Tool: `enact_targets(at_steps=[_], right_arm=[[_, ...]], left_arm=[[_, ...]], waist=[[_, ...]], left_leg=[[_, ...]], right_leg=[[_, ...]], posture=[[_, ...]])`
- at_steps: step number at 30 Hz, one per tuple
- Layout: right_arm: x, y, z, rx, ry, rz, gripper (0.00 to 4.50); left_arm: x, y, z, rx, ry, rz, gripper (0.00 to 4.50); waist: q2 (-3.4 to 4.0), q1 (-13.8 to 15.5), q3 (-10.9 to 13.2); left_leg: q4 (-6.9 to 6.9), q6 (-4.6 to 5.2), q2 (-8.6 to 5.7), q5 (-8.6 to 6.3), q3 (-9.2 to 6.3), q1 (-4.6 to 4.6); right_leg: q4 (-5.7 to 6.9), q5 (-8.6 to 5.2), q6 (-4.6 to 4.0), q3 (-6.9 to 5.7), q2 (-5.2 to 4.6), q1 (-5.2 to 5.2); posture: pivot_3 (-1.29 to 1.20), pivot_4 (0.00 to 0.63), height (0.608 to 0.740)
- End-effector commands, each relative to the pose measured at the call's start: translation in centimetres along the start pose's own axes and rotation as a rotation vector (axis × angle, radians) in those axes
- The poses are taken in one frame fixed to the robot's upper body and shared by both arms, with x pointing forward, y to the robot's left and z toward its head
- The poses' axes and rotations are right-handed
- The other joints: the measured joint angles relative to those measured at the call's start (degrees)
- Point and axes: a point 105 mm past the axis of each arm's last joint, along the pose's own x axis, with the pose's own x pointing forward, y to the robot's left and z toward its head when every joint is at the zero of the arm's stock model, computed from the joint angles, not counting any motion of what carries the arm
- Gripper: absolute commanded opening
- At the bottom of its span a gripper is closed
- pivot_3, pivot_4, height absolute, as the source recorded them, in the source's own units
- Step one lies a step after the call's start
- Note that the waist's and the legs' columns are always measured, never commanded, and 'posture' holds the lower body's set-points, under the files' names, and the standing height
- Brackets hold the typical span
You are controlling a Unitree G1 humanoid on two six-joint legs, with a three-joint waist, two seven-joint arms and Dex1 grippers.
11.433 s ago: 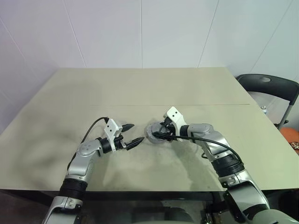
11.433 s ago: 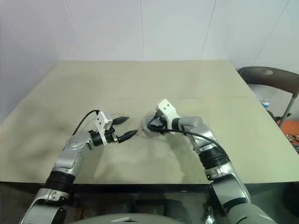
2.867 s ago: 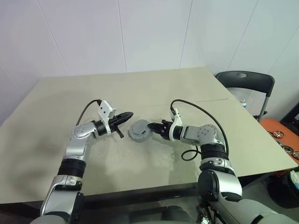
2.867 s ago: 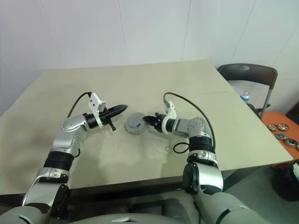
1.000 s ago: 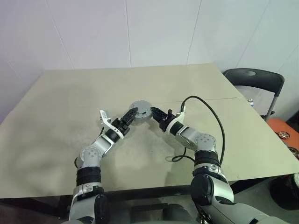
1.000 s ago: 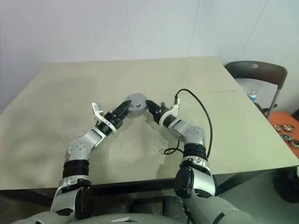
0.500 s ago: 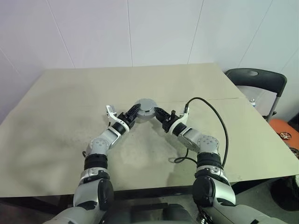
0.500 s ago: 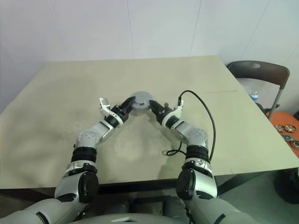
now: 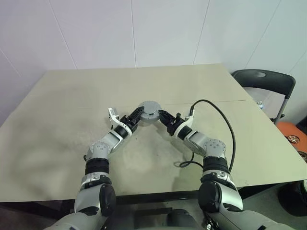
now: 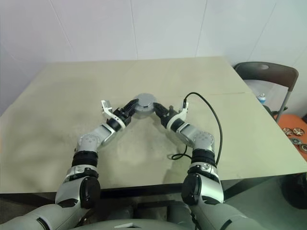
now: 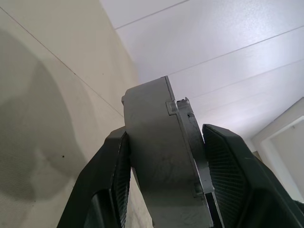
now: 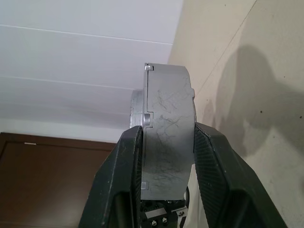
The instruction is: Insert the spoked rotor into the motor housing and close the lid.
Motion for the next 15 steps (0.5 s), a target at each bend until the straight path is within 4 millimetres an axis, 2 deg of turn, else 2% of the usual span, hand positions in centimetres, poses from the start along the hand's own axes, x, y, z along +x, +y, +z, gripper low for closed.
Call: enact_targets(at_steps=[1,11,13,15], right_arm=[[1.57,2.64,-1.09,-0.060,0.063,0.068,1.25],[1.54,2.71,-1.31,-0.085,0.081,0.062,1.25],[1.49,2.86,-1.41,-0.087,0.086,0.070,1.95],[1.52,2.72,-1.29,-0.089,0.077,0.059,2.47]], left_arm=[[1.16,-1.45,-2.71,0.001,0.107,-0.069,2.03],[1.17,-1.16,-2.21,0.005,0.065,-0.060,2.03],[1.17,-1.18,-2.07,0.003,0.056,-0.063,2.03],[1.16,-1.23,-1.84,0.001,0.041,-0.067,2.03]], waist=[[0.00,0.0,0.0],[0.00,0.0,0.0],[0.00,0.0,0.0],[0.00,0.0,0.0]], left_leg=[[0.00,0.00,0.00,0.00,0.00,0.00],[0.02,-0.01,-0.01,0.01,0.00,0.00],[0.02,-0.01,-0.01,0.01,0.00,0.00],[0.02,-0.02,-0.01,0.01,0.00,0.00]], right_leg=[[0.01,0.00,0.00,0.00,0.00,0.00],[0.02,0.00,0.00,0.00,-0.01,0.00],[0.03,0.00,0.00,0.01,-0.01,0.00],[0.03,0.00,0.00,0.00,-0.01,-0.01]], posture=[[0.00,0.000,0.740],[0.00,0.000,0.740],[0.00,0.000,0.740],[0.00,0.000,0.740]])
